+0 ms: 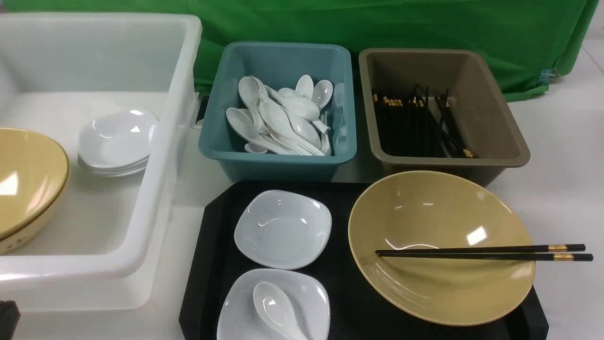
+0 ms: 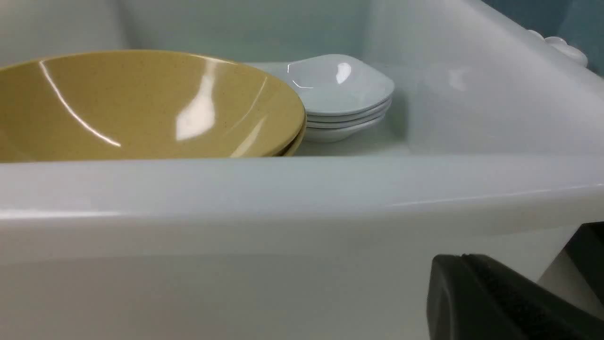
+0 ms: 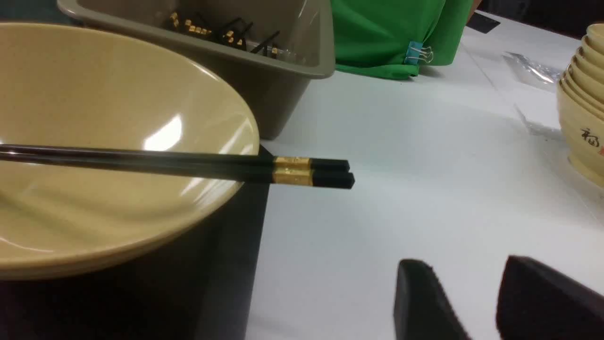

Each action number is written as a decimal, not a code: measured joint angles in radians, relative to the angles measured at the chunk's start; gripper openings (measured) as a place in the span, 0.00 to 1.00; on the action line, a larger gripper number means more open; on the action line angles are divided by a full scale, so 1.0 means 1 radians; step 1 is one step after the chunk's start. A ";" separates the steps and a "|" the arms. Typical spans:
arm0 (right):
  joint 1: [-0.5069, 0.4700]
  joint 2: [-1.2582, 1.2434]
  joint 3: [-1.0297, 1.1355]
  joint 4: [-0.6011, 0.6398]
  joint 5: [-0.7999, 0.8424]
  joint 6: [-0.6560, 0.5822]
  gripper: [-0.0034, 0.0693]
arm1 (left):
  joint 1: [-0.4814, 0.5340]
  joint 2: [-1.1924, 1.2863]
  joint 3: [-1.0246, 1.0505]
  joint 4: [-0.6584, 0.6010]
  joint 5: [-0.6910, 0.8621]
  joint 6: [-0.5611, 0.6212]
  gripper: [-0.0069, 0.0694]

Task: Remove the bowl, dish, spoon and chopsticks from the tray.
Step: Use the right arm to grab the chopsticks

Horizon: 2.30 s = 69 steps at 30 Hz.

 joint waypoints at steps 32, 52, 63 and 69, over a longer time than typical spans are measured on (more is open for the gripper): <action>0.000 0.000 0.001 0.187 -0.295 0.316 0.38 | 0.000 0.000 -0.006 -0.316 -0.767 -0.377 0.09; 0.158 0.329 -0.542 -0.068 0.178 0.462 0.05 | 0.000 0.662 -0.878 -0.240 0.580 0.048 0.09; 0.457 1.169 -1.076 -0.051 0.888 -0.086 0.04 | -0.022 0.981 -0.879 -0.506 0.723 0.346 0.09; 0.501 1.449 -1.224 -0.041 0.896 -0.248 0.18 | -0.311 1.119 -0.921 -0.468 0.728 0.309 0.08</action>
